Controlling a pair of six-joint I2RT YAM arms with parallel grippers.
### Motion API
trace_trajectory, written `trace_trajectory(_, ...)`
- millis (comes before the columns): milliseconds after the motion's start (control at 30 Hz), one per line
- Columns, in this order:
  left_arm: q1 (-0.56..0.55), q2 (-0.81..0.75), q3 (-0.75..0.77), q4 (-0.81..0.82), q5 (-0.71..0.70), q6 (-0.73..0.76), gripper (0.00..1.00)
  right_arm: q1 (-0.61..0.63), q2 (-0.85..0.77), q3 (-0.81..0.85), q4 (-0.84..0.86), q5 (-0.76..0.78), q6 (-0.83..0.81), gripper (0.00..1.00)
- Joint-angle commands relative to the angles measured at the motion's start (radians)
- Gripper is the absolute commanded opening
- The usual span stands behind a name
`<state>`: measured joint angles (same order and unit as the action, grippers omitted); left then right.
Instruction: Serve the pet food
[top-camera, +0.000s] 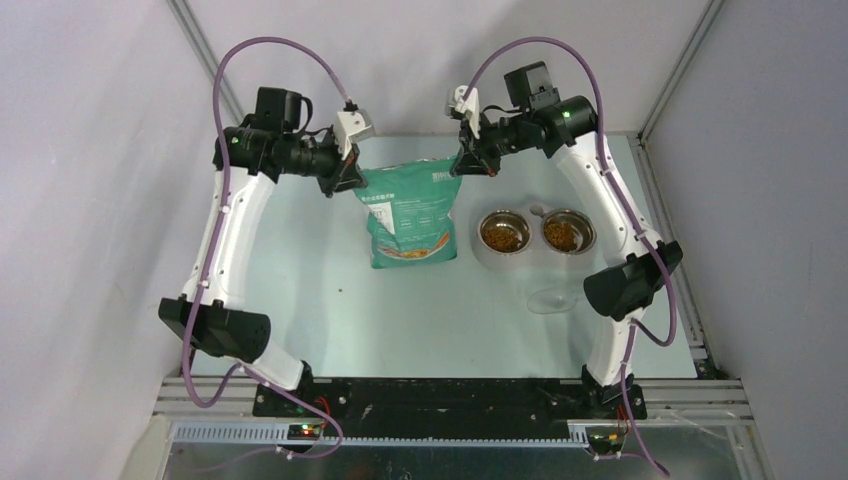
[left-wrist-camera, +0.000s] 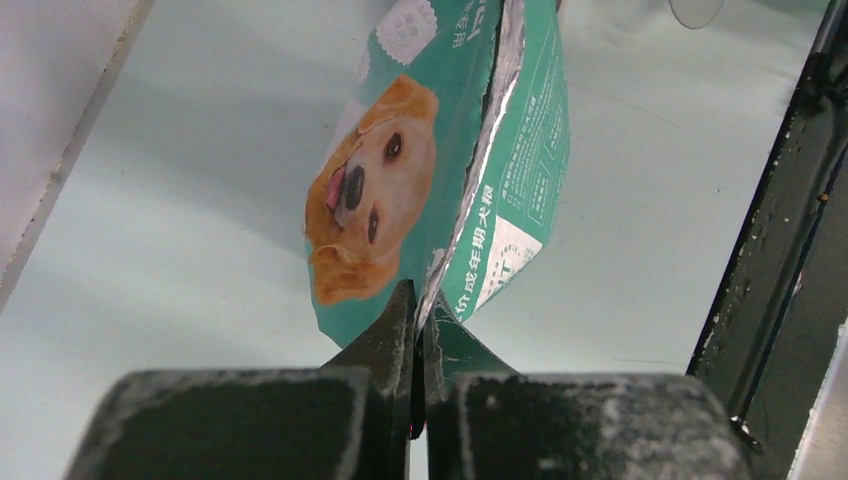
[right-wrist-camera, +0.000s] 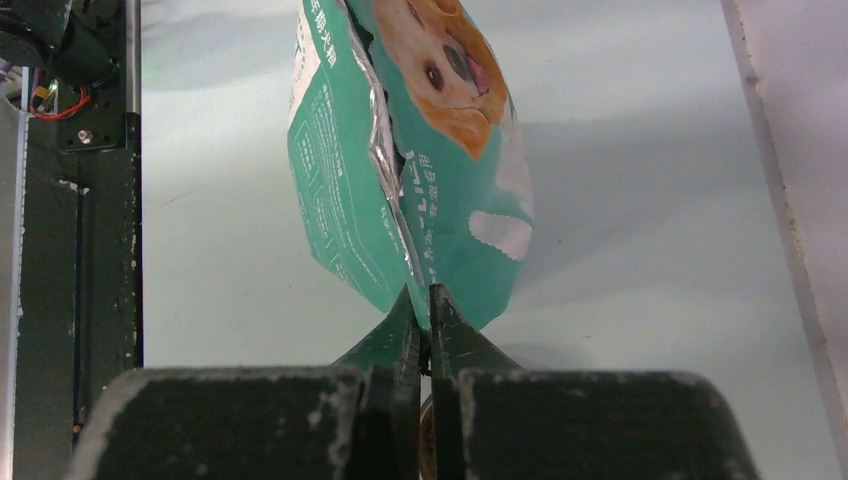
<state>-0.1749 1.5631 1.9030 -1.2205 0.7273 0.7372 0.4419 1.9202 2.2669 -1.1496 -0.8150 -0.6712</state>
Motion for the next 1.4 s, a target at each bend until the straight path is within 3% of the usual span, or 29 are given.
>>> trace_trajectory(0,0.018,-0.036,0.001,0.002,-0.029,-0.018,0.00,-0.016,-0.039,0.003,0.007,0.004,-0.021,0.00)
trace_trajectory(133,0.018,-0.032,0.003,0.007,-0.020,-0.026,0.02,-0.023,-0.042,0.004,0.005,-0.020,-0.022,0.00)
trace_trajectory(167,0.018,-0.033,-0.001,0.024,-0.014,-0.041,0.14,-0.023,-0.043,0.004,0.006,-0.031,-0.023,0.01)
trace_trajectory(233,0.012,-0.044,-0.024,0.075,0.000,-0.072,0.36,-0.022,-0.044,-0.002,0.014,-0.058,-0.021,0.16)
trace_trajectory(300,-0.003,-0.066,-0.071,0.158,0.003,-0.111,0.44,-0.020,-0.046,-0.017,0.045,-0.092,0.004,0.30)
trace_trajectory(367,-0.027,-0.085,-0.120,0.242,0.006,-0.149,0.47,-0.017,-0.054,-0.056,0.106,-0.137,0.043,0.39)
trace_trajectory(533,-0.087,-0.061,-0.132,0.340,0.026,-0.213,0.44,0.012,-0.101,-0.234,0.411,-0.201,0.219,0.46)
trace_trajectory(700,-0.119,-0.063,-0.132,0.409,0.021,-0.250,0.35,0.058,-0.133,-0.315,0.552,-0.195,0.287,0.47)
trace_trajectory(767,-0.123,-0.063,-0.134,0.416,0.023,-0.255,0.28,0.076,-0.151,-0.352,0.609,-0.184,0.311,0.47)
trace_trajectory(867,-0.126,-0.066,-0.138,0.408,0.028,-0.251,0.09,0.096,-0.166,-0.387,0.661,-0.178,0.331,0.42)
trace_trajectory(933,-0.126,-0.068,-0.140,0.402,0.028,-0.242,0.02,0.103,-0.169,-0.389,0.667,-0.175,0.342,0.38)
trace_trajectory(1000,-0.127,-0.075,-0.141,0.399,0.028,-0.237,0.00,0.103,-0.174,-0.391,0.674,-0.165,0.355,0.41)
trace_trajectory(1200,-0.126,-0.087,-0.133,0.385,0.029,-0.228,0.01,0.101,-0.180,-0.364,0.667,-0.122,0.317,0.49)
trace_trajectory(1233,-0.126,-0.087,-0.133,0.381,0.027,-0.226,0.05,0.108,-0.176,-0.349,0.650,-0.108,0.305,0.50)
trace_trajectory(1300,-0.126,-0.087,-0.130,0.362,0.026,-0.202,0.26,0.128,-0.160,-0.317,0.595,-0.087,0.242,0.50)
trace_trajectory(1367,-0.127,-0.089,-0.127,0.344,0.017,-0.173,0.30,0.150,-0.142,-0.276,0.520,-0.061,0.155,0.51)
